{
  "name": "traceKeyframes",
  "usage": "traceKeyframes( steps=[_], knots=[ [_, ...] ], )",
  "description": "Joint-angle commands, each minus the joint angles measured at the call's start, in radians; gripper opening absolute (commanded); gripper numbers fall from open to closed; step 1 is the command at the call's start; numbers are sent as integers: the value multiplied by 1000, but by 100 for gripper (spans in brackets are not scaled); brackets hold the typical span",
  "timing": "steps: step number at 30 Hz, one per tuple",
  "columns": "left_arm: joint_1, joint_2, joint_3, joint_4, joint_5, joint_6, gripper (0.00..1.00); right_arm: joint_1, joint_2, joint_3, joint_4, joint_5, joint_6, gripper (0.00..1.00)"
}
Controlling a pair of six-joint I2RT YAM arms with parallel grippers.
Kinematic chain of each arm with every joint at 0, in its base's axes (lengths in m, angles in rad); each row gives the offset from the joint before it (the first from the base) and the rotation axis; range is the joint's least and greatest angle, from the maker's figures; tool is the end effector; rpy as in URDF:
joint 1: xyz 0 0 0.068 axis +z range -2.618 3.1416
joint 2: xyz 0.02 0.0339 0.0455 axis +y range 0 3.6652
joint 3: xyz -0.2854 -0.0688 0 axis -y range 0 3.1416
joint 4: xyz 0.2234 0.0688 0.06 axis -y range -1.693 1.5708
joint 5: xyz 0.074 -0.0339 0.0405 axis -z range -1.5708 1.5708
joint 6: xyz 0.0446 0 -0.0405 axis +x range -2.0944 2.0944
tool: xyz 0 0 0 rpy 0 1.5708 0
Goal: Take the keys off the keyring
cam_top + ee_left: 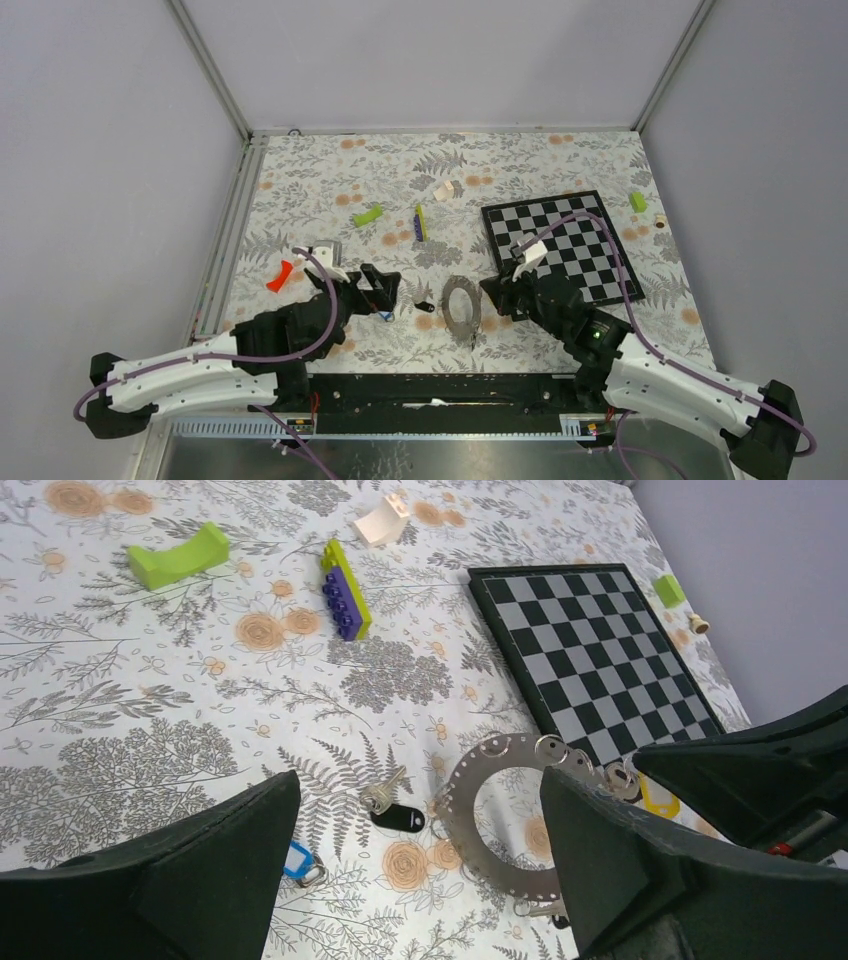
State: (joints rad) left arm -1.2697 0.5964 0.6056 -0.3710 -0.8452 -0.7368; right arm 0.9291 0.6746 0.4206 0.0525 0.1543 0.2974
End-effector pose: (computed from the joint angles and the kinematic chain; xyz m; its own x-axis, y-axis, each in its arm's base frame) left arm 0.0626 -0.0890 0.2992 -0.3641 -0.3308 -0.8706 0.2451 0.8678 -0.4323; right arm 0.0917 0.1113 0.2701 -0.3201 0.0554 -0.9458 -0.6355 0.7278 0.2577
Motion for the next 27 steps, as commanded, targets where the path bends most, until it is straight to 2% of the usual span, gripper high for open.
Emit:
traceKeyframes(
  steps=[1, 2, 7, 14, 16, 18, 19, 24, 27],
  knots=[
    [3, 30, 28, -30, -82, -47, 99, 1, 71, -27, 2, 325, 73, 1],
    [3, 51, 33, -40, -88, -54, 99, 1, 85, -39, 0, 352, 65, 3],
    [3, 158, 64, -97, -112, -118, 99, 0, 123, -65, -4, 428, 53, 30],
    [3, 293, 134, -166, -97, -190, 99, 0, 24, -34, -63, 423, 39, 62],
    [3, 307, 141, -166, -91, -220, 99, -1, 7, 3, -142, 426, 42, 75],
    [3, 314, 152, -163, -74, -225, 99, -1, 2, 56, -232, 405, 47, 96],
    [3, 318, 157, -163, -68, -222, 99, -1, 5, 84, -282, 396, 59, 99],
    [3, 334, 187, -179, -64, -204, 99, -1, 24, 212, -516, 296, 162, 100],
    [3, 331, 183, -179, -73, -210, 99, -1, 32, 232, -577, 220, 212, 100]
  ],
)
